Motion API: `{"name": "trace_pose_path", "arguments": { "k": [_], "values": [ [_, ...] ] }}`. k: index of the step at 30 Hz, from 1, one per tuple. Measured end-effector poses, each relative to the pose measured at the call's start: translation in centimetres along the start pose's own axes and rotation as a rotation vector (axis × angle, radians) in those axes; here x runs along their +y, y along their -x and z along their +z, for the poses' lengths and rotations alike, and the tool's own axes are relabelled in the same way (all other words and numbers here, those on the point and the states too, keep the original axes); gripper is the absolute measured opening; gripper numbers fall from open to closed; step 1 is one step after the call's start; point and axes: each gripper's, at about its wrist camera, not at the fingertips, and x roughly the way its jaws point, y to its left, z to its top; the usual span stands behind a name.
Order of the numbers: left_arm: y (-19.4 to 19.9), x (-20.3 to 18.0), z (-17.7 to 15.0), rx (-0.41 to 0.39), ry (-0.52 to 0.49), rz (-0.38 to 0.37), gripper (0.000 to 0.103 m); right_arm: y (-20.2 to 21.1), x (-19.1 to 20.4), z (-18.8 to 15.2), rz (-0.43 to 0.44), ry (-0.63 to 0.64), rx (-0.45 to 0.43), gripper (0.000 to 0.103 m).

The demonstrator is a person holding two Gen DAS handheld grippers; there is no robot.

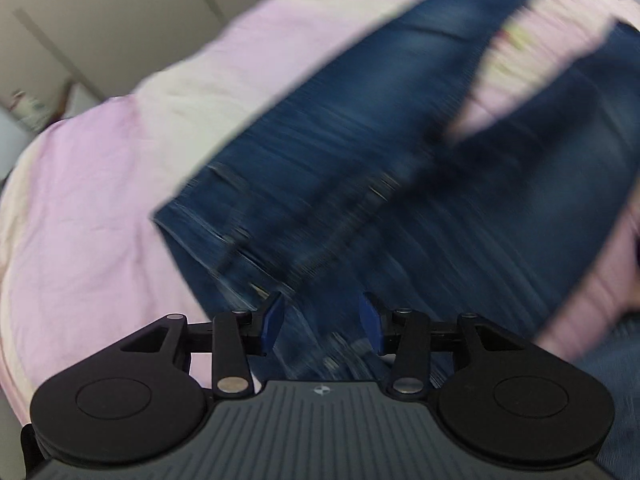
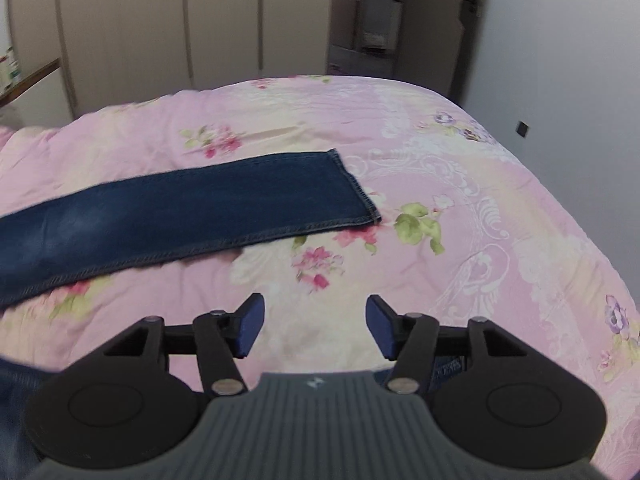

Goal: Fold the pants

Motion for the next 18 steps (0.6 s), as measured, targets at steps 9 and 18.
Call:
{"name": "trace_pose_path", "arguments": {
  "k": [9,18],
  "values": [
    [-2.6,-7.6,-3.0,0.178,-0.242,-0.187,0.055,8.9,1.7,-9.6,-0.006,0.268,0.003,0.074],
    [-7.3,-11.9,-0.6,0.284,-0.367,-0.269,0.062,12.6,0.2,-14.6,-0.076,0.431,0.091,0.074]
  ]
}}
